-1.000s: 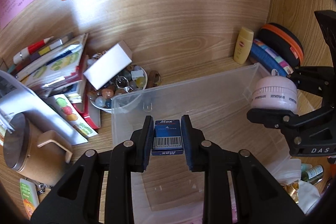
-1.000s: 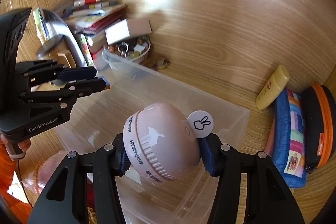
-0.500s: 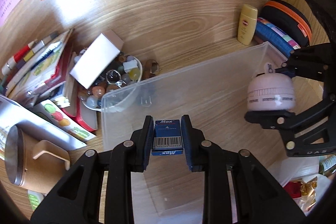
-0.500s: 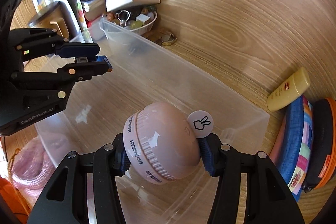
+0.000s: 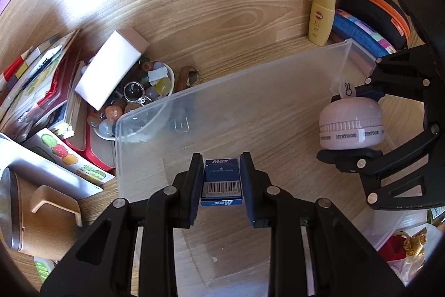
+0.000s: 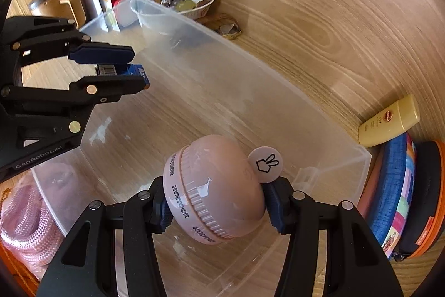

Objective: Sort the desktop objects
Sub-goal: 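Carry the staple box and pink speaker with both grippers over the clear plastic box, then open both grippers to drop the staple box and speaker into the clear box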

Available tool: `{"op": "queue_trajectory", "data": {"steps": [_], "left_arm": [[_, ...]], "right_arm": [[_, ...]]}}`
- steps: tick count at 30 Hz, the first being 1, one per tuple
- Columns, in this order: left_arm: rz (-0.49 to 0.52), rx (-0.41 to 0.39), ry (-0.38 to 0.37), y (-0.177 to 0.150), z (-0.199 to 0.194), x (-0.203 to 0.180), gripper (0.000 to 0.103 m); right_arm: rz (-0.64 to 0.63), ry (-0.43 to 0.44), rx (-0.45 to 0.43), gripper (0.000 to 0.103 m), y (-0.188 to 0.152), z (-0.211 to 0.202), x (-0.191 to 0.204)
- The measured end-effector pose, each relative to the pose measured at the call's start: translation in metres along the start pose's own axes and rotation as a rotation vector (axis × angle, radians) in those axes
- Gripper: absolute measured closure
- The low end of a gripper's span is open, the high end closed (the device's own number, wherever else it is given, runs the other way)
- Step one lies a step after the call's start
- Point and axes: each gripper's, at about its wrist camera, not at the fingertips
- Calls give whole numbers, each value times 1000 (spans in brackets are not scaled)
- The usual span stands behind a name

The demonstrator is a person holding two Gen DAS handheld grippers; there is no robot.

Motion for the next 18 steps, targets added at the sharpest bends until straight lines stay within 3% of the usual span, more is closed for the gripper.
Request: {"op": "queue_trajectory", "data": {"steps": [8,13,16,18], "left_arm": [[3,10,2,0,1,1,76],[-1,8,8,0,0,4,76],[-4,6,9,-1,-3,5,71],[-6,-4,18,-1,-6,4,62]], "right_arm": [[-23,13,28,52,-1,0,0],[-15,17,35,46,-2,-3,-3],[-10,13,24,42,-5,-9,-3],[-8,3,9,41,-6,-15,-2]]}}
Point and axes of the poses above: each gripper's, at about its wrist camera, not at the fingertips, and z roughly the way its jaws point, x to its left, y to its top, and after that the axes turned 6 degrees about x, right-handed
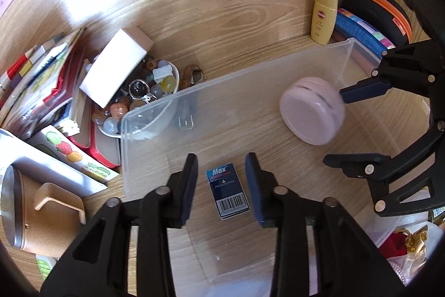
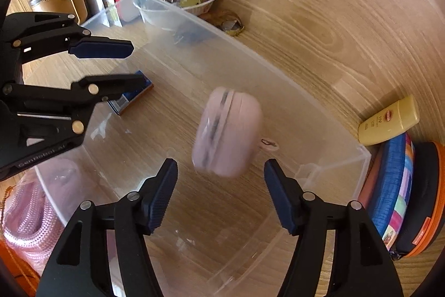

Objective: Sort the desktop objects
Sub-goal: 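Open both grippers to drop the staple box and speaker into the clear box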

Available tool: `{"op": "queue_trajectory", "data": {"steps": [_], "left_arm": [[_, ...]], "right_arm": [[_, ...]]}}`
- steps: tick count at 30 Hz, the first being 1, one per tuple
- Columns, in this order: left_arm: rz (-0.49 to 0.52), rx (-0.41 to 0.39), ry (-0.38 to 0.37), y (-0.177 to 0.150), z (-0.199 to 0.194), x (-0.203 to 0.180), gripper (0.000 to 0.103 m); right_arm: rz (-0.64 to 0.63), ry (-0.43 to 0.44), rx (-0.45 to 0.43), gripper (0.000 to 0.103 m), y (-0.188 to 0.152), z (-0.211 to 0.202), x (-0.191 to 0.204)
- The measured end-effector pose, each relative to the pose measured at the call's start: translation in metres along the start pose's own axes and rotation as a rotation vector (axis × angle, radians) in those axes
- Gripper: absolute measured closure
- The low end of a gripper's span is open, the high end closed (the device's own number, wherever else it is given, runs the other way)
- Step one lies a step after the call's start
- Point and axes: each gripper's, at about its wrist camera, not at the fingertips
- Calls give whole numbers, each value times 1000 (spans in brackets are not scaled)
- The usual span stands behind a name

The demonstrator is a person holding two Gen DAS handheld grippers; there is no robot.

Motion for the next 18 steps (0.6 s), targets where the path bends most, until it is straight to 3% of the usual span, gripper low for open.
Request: {"op": "queue_trajectory", "data": {"steps": [3,12,18], "left_arm": [[-7,-28,24,0,-9,2,48],[-47,-80,55,2,-37,9,32],[-73,-122,44,-10,-63,10,21]], "right_arm": [[6,-5,-17,37,-1,-10,0],[38,-45,-81,35,-9,-36,11],[83,-36,-121,34,-15,-44,-4]]}}
Point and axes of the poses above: each gripper's, at about its wrist camera, not at the fingertips, and z roughly the way its jaws point, x to its left, y to its top, and after that the axes turned 6 degrees about x, right-handed
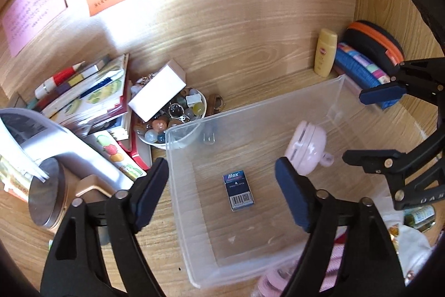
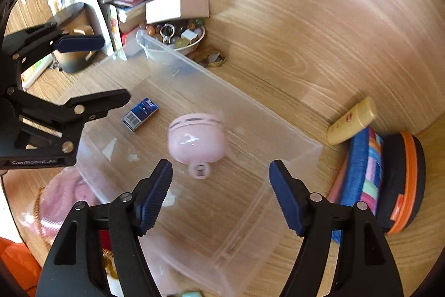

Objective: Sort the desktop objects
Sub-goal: 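Open both grippers to drop the staple box and speaker into the clear box, then move both grippers back toward the cluttered items beside the clear box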

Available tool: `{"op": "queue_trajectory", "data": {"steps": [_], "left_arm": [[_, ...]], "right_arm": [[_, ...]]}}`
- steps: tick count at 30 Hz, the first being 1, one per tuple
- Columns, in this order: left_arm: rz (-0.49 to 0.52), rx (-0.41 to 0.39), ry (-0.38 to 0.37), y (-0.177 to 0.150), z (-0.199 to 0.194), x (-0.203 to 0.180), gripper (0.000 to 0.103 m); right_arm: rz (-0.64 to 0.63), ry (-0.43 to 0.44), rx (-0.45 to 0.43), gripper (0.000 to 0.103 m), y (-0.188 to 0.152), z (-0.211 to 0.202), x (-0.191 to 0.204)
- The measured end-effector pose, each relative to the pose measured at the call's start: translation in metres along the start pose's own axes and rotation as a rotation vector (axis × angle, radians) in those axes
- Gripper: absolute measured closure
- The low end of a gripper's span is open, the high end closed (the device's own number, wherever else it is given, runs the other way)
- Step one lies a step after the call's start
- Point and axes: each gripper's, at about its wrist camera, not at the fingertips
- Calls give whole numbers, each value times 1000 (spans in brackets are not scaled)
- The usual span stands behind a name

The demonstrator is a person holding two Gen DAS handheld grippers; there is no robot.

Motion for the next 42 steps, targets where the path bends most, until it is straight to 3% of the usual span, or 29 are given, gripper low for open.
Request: {"op": "queue_trajectory", "data": {"steps": [4,6,10,16,19,31,42], "left_arm": [[-7,-31,13,-7,-18,-2,20],[-12,-41,15,-12,-27,-1,17],[-38,-63,4,-22,-44,1,16],[-94,-91,-23,-40,-66,6,15],[-119,-90,-34,-49,-72,8,12],[-181,-50,-39,-92,-76,7,8],[-196,55,-44,-132,-59,2,8]], "right_arm": [[36,7,-51,31,-10,-17,-5],[58,-1,-88,23,-17,-28,-5],[88,10,-141,23,-30,-53,0],[114,-38,-217,22,-54,-84,11],[123,-62,-249,15,-69,-93,17],[187,-46,-272,15,-119,-100,25],[293,-71,-253,15,-165,-86,16]]}}
Point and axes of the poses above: each gripper's, at about its wrist camera, not at the fingertips, and z roughly the way its jaws point, x to its left, y to its top, and after that the axes turned 6 degrees about x, right-handed
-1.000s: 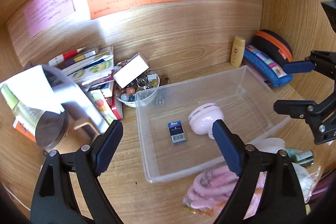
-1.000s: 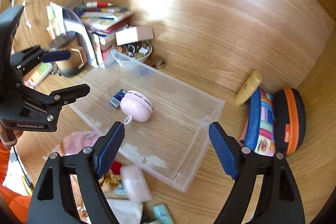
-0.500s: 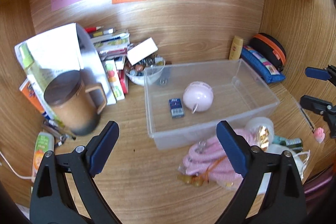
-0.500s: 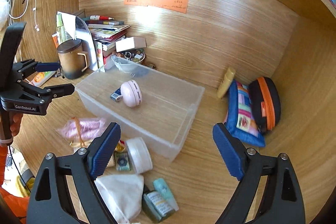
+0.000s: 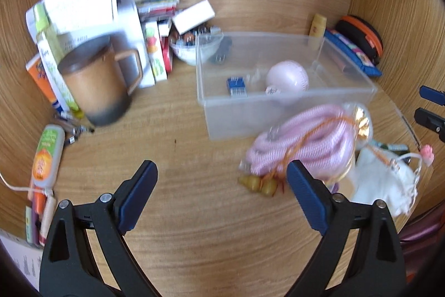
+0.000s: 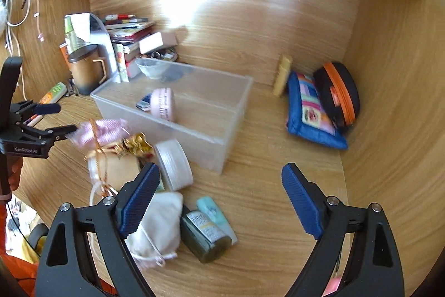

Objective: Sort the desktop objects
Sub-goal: 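Move both grippers back toward the cluttered items beside the clear box, then grasp the gourd charm with the left gripper while the right grasps the green bottle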

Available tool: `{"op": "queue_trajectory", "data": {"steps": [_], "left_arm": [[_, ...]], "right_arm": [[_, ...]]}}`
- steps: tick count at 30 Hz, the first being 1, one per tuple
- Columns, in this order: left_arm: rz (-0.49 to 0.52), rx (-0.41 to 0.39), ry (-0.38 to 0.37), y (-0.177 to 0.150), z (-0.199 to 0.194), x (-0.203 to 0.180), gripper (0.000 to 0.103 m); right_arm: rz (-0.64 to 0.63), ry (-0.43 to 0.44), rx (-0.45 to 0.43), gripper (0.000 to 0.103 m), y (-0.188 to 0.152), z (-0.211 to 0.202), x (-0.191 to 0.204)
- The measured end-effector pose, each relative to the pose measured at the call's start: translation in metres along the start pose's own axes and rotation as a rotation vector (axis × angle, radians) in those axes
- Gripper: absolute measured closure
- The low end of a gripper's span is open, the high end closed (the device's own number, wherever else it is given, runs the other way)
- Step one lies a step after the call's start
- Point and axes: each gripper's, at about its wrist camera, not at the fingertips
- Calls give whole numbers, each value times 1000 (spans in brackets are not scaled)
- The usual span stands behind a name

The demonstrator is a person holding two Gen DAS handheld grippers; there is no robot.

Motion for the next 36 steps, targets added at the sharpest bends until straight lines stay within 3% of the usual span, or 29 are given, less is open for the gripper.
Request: {"op": "queue_trajectory", "data": {"steps": [9,19,24,29,32,36], "left_arm": [[-7,86,-40,-22,31,-11,8],[11,77,-28,-17,45,-19,8],[24,87,-15,-16,52,-22,19],[43,77,-6,-15,53,-25,23],[36,58,4,-14,53,-24,37],[37,48,5,-11,54,-23,44]], "right_arm": [[112,-1,16,15,-29,8,-22],[167,14,76,15,-63,16,-33],[162,41,91,15,-68,23,-29],[142,60,111,17,-70,36,-23],[128,59,94,20,-70,41,-20],[117,80,85,22,-70,46,-19]]}}
Point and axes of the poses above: each gripper's, at about its wrist camera, not at the fingertips, and z roughly the way its jaws point, x to its left, y to its top, and after that the axes turned 6 degrees about x, right-handed
